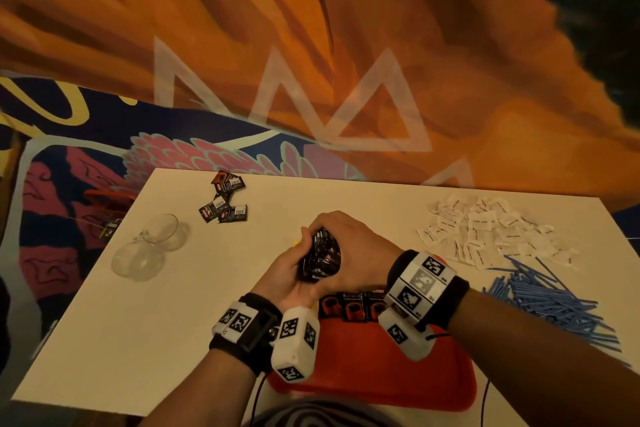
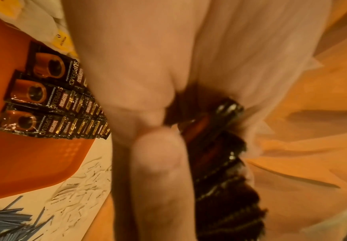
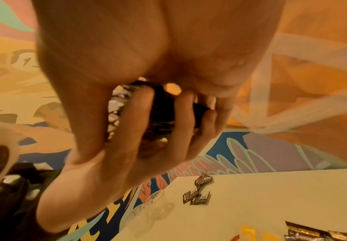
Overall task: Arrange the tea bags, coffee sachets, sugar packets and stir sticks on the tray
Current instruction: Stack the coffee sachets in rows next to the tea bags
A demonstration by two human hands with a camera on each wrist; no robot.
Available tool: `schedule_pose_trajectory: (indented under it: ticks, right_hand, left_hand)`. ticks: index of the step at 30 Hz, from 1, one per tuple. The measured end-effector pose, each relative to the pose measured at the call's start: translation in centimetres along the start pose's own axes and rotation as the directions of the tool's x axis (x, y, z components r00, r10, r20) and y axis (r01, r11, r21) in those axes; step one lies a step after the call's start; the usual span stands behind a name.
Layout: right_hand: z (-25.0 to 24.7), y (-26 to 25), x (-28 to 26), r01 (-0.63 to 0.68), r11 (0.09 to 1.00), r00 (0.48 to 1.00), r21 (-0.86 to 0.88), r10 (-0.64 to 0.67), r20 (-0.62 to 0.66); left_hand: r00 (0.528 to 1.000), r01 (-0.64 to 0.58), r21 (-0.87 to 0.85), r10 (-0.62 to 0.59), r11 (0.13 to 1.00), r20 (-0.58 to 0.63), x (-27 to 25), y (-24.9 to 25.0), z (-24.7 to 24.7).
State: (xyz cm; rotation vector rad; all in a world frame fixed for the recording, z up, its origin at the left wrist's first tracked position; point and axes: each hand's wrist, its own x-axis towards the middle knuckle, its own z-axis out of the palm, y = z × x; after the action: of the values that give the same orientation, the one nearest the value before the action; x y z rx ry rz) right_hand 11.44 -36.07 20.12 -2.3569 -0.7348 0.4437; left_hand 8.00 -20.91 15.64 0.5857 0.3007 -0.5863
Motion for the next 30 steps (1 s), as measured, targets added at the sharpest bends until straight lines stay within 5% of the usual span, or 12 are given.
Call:
schedule_pose_trajectory:
  ticks: [4,8,12,16,20,25,30]
  right_hand:
    - [0.4,-0.3,-0.1,-0.006,0.999,0.997,0.036,0.009,-0.075]
    - [-0.8,-0.3,0.0,-0.022,0.996,0.996,0.091,0.014,0.087]
    - [-0.6,-0.6,0.2,-0.010,1.000,0.999,0.028,0.009,0.036]
    - [-1.0,-0.8,0.3,-0.016,0.998,0.981,0.060,0.004,0.193]
    - [-0.4,-1.0,0.1,-0.008,0.999,0.999,0.046,0.006,0.051]
    - [-1.5,-0.7,-0.1,-0.042,0.992,0.978,0.122,0.016,0.207]
    - [-0.5,-0.9,-0.1,-0.078,0.997,0.985,0.016,0.075,0.158]
  left_hand:
    - [1.000,-0.005,-0.047,0.006,0.999,0.029,-0.4,0.0,0.5]
    - [0.998,-0.026,-0.063,0.023,0.998,-0.051,-0.2,-0.4,1.0]
    - [0.992,0.002,-0.062,-0.010,0.998,-0.128,-0.3,-0.5,1.5]
    - [0.996,-0.008,-0.059,0.003,0.998,-0.088,-0.6,-0.8,1.5]
    - [0.996,0.011,-0.044,-0.014,0.999,-0.083,-0.7,-0.9,1.3]
    - [0.993,-0.016,-0.110,0.003,0.994,-0.118,-0.8,-1.1,1.4]
    - [0.987,-0.012,-0.086,-0.002,0.996,-0.161,-0.7,-1.2,1.6]
